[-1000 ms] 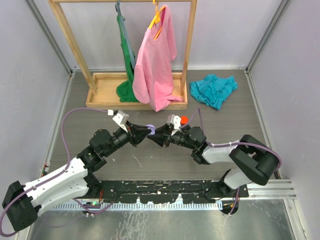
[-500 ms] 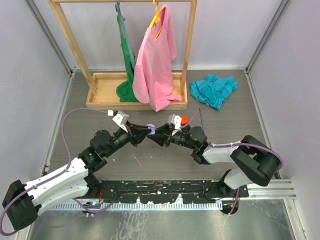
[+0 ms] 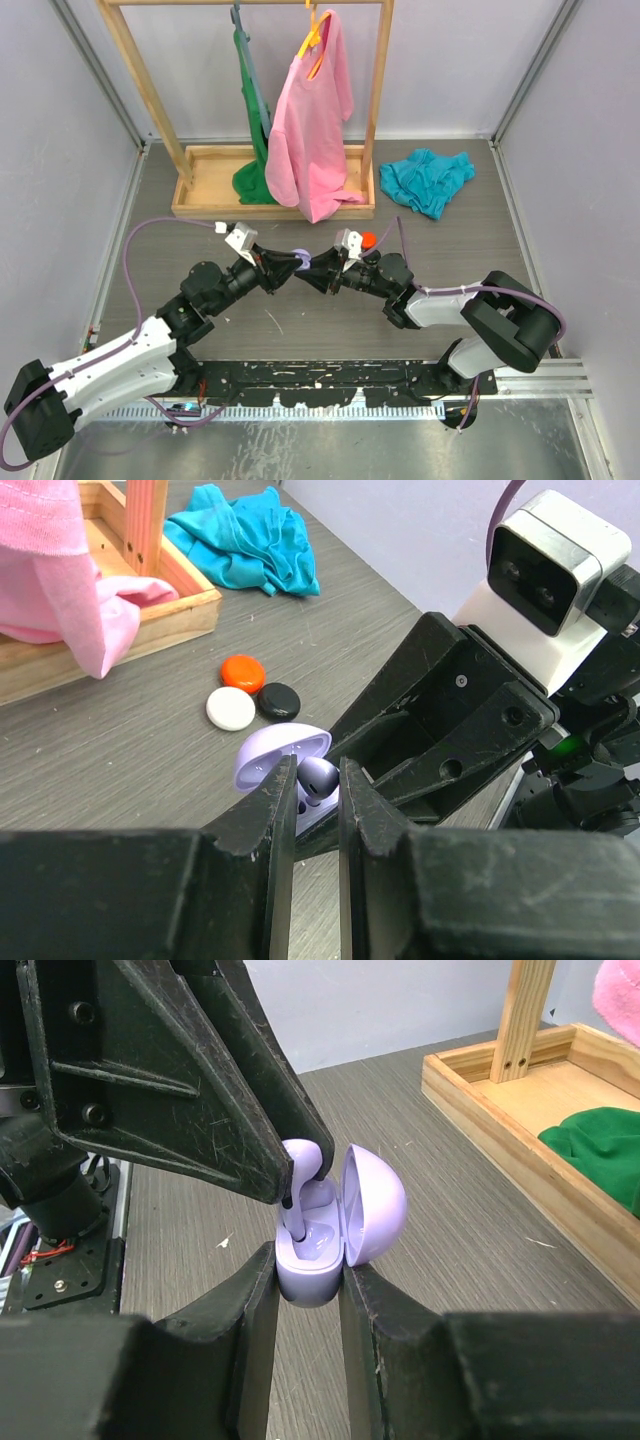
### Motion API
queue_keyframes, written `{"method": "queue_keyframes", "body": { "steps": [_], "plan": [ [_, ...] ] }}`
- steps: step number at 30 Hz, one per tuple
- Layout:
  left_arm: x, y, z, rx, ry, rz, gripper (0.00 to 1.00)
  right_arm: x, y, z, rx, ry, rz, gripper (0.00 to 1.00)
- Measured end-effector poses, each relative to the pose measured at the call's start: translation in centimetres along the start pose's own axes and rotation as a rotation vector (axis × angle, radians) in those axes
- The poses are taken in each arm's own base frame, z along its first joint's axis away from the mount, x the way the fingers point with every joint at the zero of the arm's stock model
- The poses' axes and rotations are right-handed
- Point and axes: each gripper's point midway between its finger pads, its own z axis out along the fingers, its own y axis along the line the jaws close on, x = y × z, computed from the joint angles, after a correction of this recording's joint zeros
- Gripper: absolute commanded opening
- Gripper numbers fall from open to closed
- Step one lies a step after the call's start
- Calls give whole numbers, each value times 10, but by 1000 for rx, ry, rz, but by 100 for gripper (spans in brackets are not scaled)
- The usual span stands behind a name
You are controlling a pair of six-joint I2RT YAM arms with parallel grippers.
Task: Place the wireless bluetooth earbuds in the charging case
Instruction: Place the earbud in the charging case.
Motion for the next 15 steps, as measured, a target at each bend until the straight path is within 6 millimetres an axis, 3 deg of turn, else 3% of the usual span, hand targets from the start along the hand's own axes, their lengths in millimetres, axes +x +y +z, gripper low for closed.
{"method": "queue_keyframes", "body": {
  "steps": [7,15],
  "plan": [
    [4,3,-1,-23,14,-19,23,4,0,-1,2,14,7,1],
    [6,6,-2,-54,38,-54,34,5,0,-1,3,18,9,1]
  ]
}}
